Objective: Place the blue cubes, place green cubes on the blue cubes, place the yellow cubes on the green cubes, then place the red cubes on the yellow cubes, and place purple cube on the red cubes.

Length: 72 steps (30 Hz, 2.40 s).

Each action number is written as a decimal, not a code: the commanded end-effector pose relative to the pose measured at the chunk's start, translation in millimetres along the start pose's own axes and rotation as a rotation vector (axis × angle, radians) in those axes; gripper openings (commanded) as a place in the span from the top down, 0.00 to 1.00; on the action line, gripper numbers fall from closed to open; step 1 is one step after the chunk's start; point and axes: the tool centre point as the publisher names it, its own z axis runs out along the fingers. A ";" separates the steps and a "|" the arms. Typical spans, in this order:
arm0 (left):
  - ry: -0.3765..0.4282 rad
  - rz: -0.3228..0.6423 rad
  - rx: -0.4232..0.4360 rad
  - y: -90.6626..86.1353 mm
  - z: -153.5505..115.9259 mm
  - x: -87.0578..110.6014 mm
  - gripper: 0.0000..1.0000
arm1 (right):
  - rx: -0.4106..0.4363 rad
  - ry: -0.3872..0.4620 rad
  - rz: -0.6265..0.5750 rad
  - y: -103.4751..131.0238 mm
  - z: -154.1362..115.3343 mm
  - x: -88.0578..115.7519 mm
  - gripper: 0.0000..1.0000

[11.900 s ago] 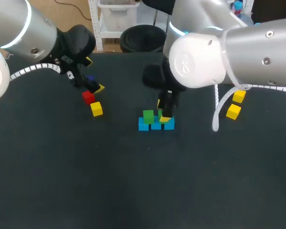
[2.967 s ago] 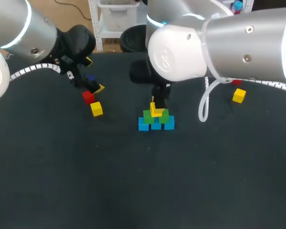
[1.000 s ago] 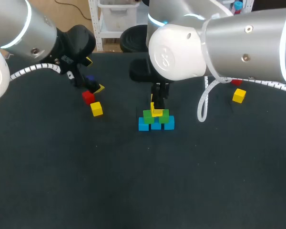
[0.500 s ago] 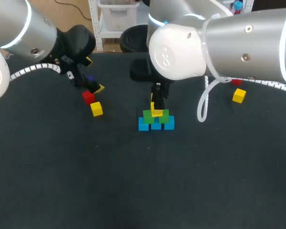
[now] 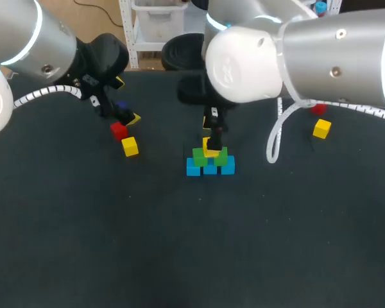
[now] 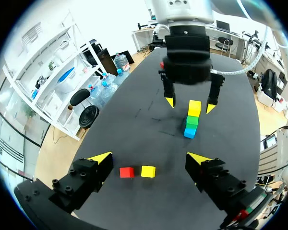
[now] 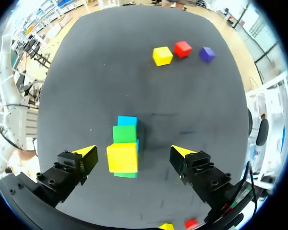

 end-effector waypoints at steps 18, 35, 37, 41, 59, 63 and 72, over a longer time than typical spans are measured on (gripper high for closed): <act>-0.003 0.003 0.004 1.7 0.8 0.6 0.00 | 0.160 -0.036 0.243 -2.2 -44.0 86.2 0.00; -0.003 0.003 0.004 1.7 0.8 0.6 0.00 | 0.178 0.106 0.321 -4.3 -44.2 161.0 0.00; -0.003 0.003 0.004 1.7 0.8 0.6 0.00 | 0.178 0.112 0.310 -5.4 -43.6 169.1 0.00; -0.003 0.003 0.004 1.7 0.8 0.6 0.00 | 0.183 0.127 0.308 -9.5 -41.7 185.2 0.00; -0.003 0.003 0.004 1.7 0.8 0.6 0.00 | 0.194 0.124 0.450 -18.9 -34.0 251.4 0.00; -0.003 0.003 0.004 1.7 0.8 0.6 0.00 | 0.196 0.116 0.476 -24.2 -29.1 258.7 0.00; -0.003 0.003 0.004 1.7 0.8 0.6 0.00 | 0.208 0.104 0.496 -43.5 -20.9 270.6 0.00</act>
